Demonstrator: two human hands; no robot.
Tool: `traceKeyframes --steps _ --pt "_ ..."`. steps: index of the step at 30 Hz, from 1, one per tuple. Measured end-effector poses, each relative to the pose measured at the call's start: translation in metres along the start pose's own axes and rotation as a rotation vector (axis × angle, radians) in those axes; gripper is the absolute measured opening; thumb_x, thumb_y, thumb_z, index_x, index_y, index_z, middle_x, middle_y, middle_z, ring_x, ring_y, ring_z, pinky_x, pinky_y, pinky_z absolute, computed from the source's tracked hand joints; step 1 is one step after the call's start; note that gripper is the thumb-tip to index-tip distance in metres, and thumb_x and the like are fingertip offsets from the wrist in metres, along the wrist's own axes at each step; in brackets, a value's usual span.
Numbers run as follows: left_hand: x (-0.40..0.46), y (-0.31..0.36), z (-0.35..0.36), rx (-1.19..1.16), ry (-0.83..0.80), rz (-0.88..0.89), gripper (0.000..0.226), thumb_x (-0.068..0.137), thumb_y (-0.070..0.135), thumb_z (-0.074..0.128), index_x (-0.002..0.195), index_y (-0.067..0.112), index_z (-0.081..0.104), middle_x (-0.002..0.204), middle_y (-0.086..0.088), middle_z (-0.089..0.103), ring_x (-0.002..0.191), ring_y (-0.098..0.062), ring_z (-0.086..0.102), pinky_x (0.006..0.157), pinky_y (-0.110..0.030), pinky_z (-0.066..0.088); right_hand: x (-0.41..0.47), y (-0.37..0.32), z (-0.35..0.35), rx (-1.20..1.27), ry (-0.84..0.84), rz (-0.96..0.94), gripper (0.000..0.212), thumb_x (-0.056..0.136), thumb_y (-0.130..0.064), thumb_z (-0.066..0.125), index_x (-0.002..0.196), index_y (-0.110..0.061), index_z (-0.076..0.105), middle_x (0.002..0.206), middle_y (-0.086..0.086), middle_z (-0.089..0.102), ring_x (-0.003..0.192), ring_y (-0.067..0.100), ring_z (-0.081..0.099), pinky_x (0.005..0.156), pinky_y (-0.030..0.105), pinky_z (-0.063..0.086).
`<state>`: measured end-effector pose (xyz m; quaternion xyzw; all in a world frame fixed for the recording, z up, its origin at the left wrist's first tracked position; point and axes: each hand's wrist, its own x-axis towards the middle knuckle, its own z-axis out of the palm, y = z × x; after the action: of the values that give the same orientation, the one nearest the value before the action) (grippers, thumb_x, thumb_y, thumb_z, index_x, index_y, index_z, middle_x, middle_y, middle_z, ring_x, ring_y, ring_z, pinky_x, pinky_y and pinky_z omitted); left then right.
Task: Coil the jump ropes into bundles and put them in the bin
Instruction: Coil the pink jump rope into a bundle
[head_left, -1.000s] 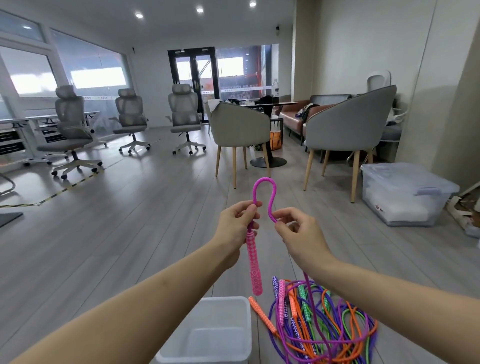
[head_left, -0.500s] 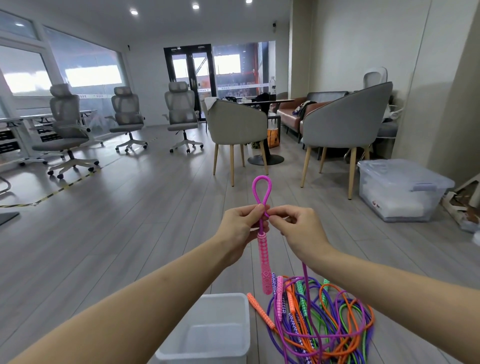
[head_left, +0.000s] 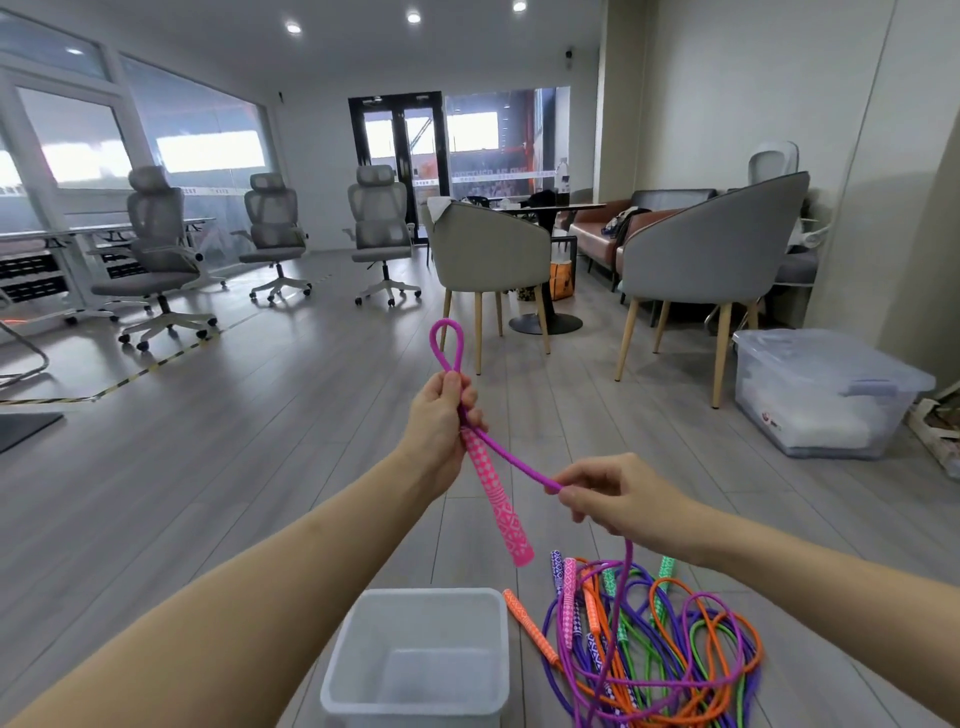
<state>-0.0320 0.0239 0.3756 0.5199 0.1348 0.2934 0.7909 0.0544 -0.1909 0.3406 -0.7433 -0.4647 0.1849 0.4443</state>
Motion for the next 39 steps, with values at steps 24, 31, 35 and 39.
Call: traceKeyframes --steps 24,31,35,39 --pt "-0.042 -0.014 0.013 0.629 -0.412 -0.069 0.031 0.108 0.026 0.045 0.113 0.000 0.061 0.092 -0.012 0.077 0.089 -0.024 0.076 0.087 -0.037 0.060 0.020 -0.016 0.010 -0.322 0.430 -0.331 0.017 0.087 -0.023 0.082 0.090 -0.024 0.065 0.080 -0.016 0.060 0.072 0.003 0.056 0.063 0.015 0.044" --pt "-0.040 -0.015 0.015 0.723 -0.432 -0.024 0.027 0.109 0.021 0.044 0.105 0.001 0.062 0.080 -0.006 0.066 0.070 -0.017 0.066 0.074 -0.029 0.057 0.018 -0.015 0.002 -0.403 0.453 -0.314 0.022 0.087 -0.033 0.080 0.091 -0.020 0.062 0.080 -0.014 0.055 0.067 0.003 0.051 0.062 0.012 0.043" --pt "-0.038 -0.013 0.013 0.727 -0.410 -0.032 0.025 0.108 0.021 0.045 0.105 0.004 0.063 0.082 -0.007 0.069 0.072 -0.018 0.067 0.079 -0.033 0.058 0.017 -0.007 -0.003 -0.422 0.383 -0.296 0.009 0.094 -0.022 0.074 0.097 -0.023 0.065 0.086 -0.014 0.058 0.076 0.003 0.057 0.066 0.014 0.044" --pt "-0.041 -0.013 0.012 0.645 -0.435 -0.100 0.027 0.108 0.018 0.046 0.115 -0.002 0.062 0.097 -0.015 0.076 0.091 -0.028 0.075 0.090 -0.038 0.060 0.016 -0.009 -0.001 -0.407 0.394 -0.291 0.007 0.093 -0.019 0.075 0.098 -0.020 0.070 0.088 -0.012 0.061 0.081 0.000 0.060 0.072 0.011 0.047"
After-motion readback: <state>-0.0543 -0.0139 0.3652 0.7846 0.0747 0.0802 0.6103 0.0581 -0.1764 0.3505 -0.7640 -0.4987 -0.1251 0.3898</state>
